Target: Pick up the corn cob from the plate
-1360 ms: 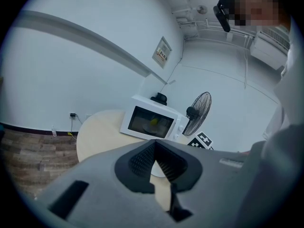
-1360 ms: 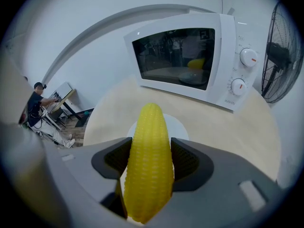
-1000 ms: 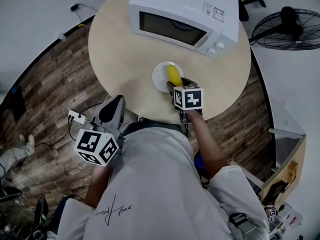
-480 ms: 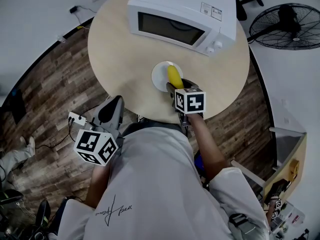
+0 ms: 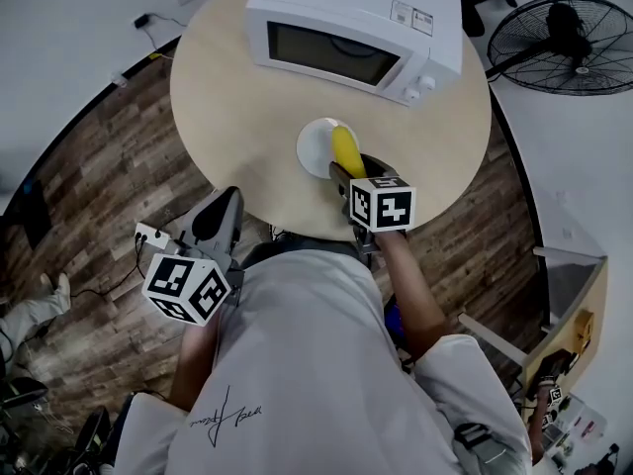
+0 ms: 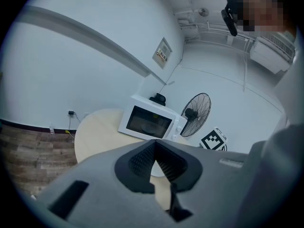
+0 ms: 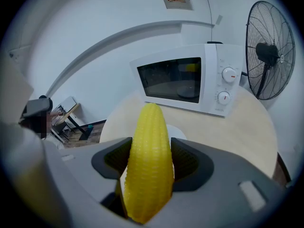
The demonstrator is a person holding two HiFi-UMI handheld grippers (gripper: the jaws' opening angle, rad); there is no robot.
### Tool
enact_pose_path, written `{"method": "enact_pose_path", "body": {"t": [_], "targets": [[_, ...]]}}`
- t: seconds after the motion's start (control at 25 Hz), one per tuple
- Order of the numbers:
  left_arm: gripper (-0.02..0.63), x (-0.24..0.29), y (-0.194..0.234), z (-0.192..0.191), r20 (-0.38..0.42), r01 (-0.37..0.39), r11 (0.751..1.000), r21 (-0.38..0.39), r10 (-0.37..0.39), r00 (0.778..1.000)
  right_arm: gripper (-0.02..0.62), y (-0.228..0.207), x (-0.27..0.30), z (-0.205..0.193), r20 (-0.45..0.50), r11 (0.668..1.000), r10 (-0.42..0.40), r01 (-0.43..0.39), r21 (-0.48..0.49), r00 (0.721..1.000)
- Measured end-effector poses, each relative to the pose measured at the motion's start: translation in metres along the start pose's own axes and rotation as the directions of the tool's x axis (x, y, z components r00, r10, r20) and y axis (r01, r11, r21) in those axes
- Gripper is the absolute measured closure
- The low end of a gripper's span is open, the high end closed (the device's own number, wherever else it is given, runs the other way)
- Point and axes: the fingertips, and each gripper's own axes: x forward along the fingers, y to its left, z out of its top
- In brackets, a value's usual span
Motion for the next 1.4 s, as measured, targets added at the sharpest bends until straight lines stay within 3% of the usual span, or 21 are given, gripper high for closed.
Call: {"method": "enact_pose_path", "body": {"t": [1.4], "targets": [[0.615, 0.008, 0.007, 0.003, -0.011, 0.001, 1.000, 0.001, -0.001, 1.000, 0.327, 0.012, -0.054, 0.032, 0.151, 0.998, 0.040, -0.046, 0.037, 0.988]]}}
